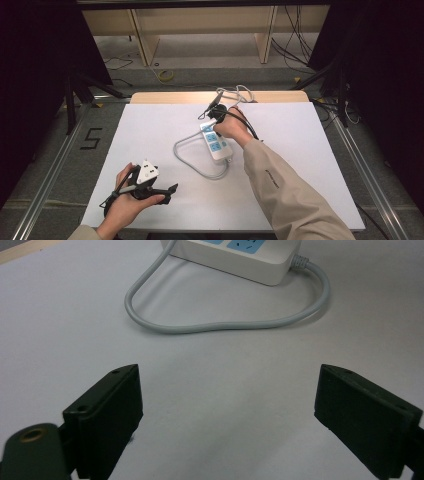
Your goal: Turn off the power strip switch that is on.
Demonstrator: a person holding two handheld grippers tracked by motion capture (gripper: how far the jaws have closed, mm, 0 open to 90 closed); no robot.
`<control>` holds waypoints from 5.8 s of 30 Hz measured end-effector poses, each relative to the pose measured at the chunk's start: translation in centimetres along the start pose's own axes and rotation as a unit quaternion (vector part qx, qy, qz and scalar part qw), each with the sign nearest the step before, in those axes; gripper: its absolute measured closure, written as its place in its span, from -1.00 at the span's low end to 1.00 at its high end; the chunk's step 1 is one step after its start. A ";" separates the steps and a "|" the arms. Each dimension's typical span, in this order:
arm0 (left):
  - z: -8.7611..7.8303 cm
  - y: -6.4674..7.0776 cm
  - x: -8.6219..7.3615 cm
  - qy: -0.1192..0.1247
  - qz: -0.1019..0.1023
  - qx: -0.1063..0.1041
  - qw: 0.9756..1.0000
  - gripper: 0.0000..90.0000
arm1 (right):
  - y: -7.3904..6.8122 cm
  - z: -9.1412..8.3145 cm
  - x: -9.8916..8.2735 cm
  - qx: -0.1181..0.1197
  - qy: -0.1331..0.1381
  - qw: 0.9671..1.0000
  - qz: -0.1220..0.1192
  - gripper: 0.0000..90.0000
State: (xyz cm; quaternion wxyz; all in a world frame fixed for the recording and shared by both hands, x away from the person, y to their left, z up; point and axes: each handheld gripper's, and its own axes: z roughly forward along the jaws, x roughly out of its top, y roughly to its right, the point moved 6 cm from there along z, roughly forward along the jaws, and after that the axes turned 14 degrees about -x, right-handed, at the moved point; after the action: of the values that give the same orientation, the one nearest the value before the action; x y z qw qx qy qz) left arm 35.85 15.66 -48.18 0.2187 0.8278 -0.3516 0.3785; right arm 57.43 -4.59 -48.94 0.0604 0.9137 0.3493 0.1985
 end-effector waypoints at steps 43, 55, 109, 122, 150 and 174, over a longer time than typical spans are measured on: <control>0.0 0.0 0.0 -0.003 0.003 0.000 1.000 -0.74 | 0.2 0.0 0.0 0.007 0.002 1.000 0.014 1.00; 0.0 0.0 0.0 -0.003 0.004 0.000 1.000 -0.74 | 0.2 0.0 0.0 0.005 0.004 1.000 0.012 1.00; 0.1 0.0 0.0 -0.004 0.004 0.002 1.000 -0.74 | 1.0 -1.6 -0.7 0.003 0.036 0.999 0.016 1.00; 0.1 0.0 0.0 -0.007 0.006 0.002 1.000 -0.74 | 1.3 -2.5 -1.3 0.003 0.047 0.999 0.015 1.00; 0.2 0.0 -0.1 -0.007 0.002 0.004 1.000 -0.74 | 2.1 -4.2 -3.3 0.003 0.070 0.997 0.016 1.00; 0.2 0.0 -0.1 -0.007 0.001 0.005 1.000 -0.74 | 2.4 -5.6 -5.5 0.010 0.098 0.995 0.013 1.00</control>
State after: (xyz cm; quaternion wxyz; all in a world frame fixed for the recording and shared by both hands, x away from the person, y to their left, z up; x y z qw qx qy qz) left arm 35.94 15.60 -48.38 0.2116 0.8312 -0.3519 0.3749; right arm 52.93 -10.18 -44.99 0.0145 0.8952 0.3431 0.2840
